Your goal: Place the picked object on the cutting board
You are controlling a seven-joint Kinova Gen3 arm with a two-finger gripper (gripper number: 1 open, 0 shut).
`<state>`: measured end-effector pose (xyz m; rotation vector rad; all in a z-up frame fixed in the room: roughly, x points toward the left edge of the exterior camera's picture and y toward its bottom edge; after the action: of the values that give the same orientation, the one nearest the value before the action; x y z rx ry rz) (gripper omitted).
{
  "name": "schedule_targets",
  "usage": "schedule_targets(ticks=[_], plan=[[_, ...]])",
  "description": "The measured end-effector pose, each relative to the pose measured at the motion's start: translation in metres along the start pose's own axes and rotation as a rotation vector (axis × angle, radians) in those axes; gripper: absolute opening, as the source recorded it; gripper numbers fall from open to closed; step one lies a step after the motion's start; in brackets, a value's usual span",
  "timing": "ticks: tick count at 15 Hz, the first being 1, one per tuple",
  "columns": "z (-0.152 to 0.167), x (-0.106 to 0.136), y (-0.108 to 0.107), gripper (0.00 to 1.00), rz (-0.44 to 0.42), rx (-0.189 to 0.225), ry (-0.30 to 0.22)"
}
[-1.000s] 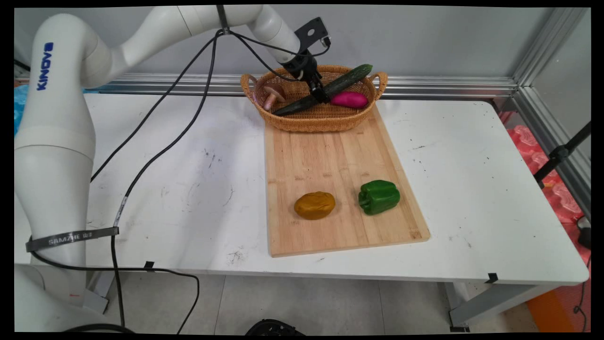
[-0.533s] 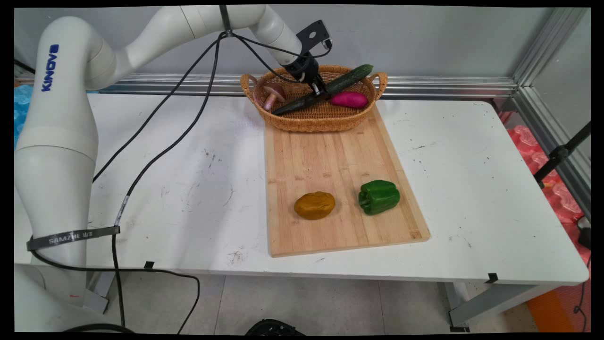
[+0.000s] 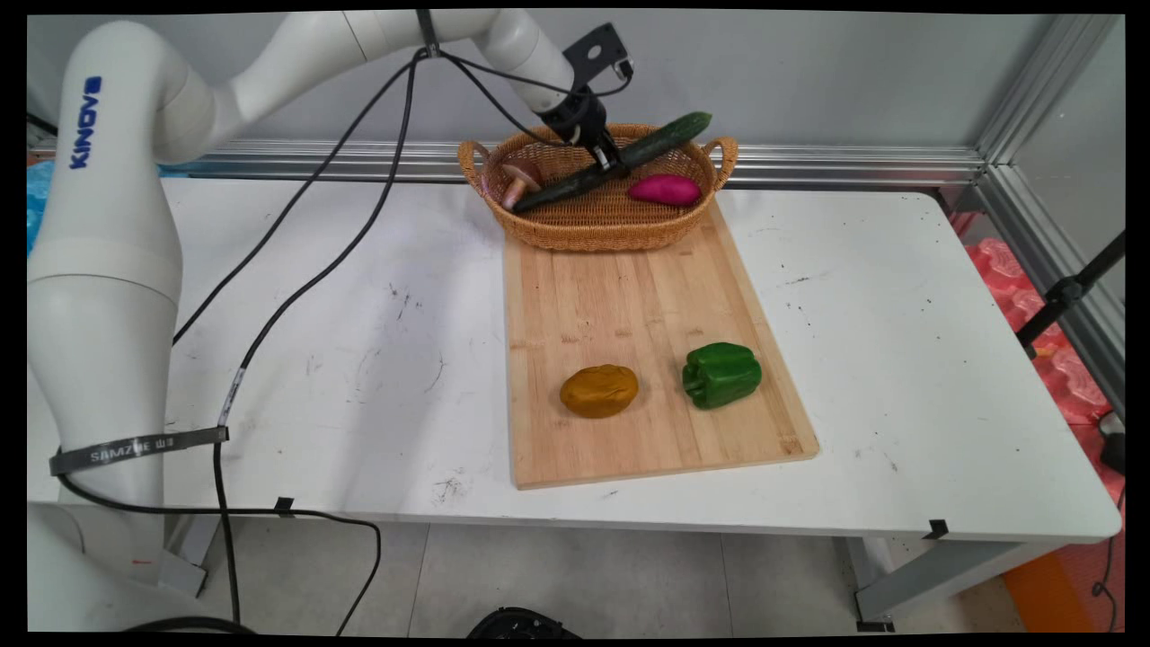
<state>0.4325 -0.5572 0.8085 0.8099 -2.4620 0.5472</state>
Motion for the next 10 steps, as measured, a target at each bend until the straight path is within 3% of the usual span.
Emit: schedule_targets(ticks=[6,10], plan=[[-0.034,0.022,0.003,0.0,-0.014,0.031,0.008],[-0.065,0.06,0.017,0.0,-0.025,0.032,0.048]])
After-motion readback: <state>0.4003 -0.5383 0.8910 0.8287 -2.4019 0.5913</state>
